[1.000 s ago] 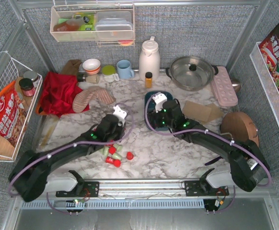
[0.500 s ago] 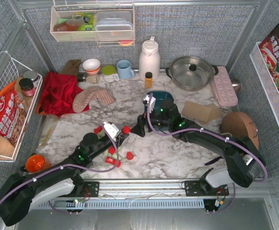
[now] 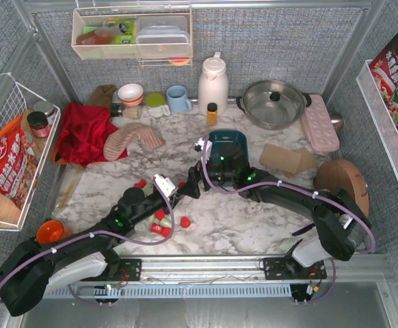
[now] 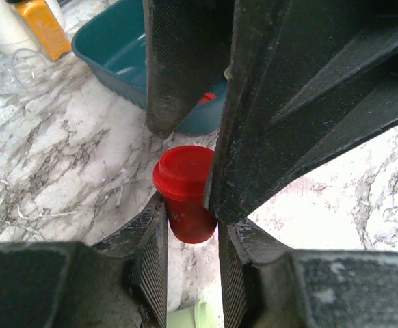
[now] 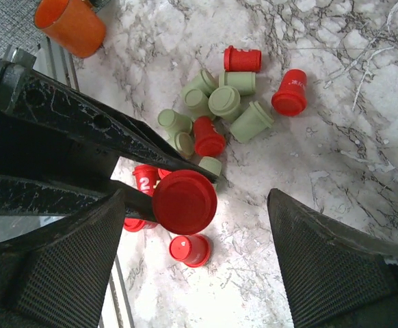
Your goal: Mix the coffee capsules in the storage basket
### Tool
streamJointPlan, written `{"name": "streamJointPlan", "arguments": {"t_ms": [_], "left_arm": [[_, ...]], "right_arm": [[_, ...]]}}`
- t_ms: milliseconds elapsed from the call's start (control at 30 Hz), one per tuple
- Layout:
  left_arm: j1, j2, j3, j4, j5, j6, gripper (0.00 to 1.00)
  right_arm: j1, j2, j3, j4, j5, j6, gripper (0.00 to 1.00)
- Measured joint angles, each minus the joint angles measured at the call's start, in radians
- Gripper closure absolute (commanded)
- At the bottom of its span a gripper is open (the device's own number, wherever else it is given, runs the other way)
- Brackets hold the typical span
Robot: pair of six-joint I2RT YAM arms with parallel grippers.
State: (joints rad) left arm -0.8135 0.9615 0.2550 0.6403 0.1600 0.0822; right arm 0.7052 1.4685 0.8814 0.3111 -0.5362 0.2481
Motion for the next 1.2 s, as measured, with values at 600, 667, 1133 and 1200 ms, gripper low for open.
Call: {"name": "streamJointPlan", "arguments": {"t_ms": [600,667,1133,1200], "left_arm": [[-0.011,-0.01,0.005,-0.016,-0.031,0.005,0.03],[-0.011,-0.011,0.012,-0.014,-0.046,0.01,0.01],[-0.023,0.078,0.195,-0.269,0.016,0.016,0.01],[-0.035,0.095,0.235,-0.348,0.052,0.037,0.01]], "right_arm": [[0.039,0.062,0.076,-0.069,0.023,-0.025,0.75],[0.038,0.052,0.072,-0.1,0.06,-0.037,0.76],[-0.113,-0.087,-0.031,-0.249,0.785,-0.052,0.63],[-0.147,-0.055,-0.03,-0.251,0.809,-0.033,0.51]]}}
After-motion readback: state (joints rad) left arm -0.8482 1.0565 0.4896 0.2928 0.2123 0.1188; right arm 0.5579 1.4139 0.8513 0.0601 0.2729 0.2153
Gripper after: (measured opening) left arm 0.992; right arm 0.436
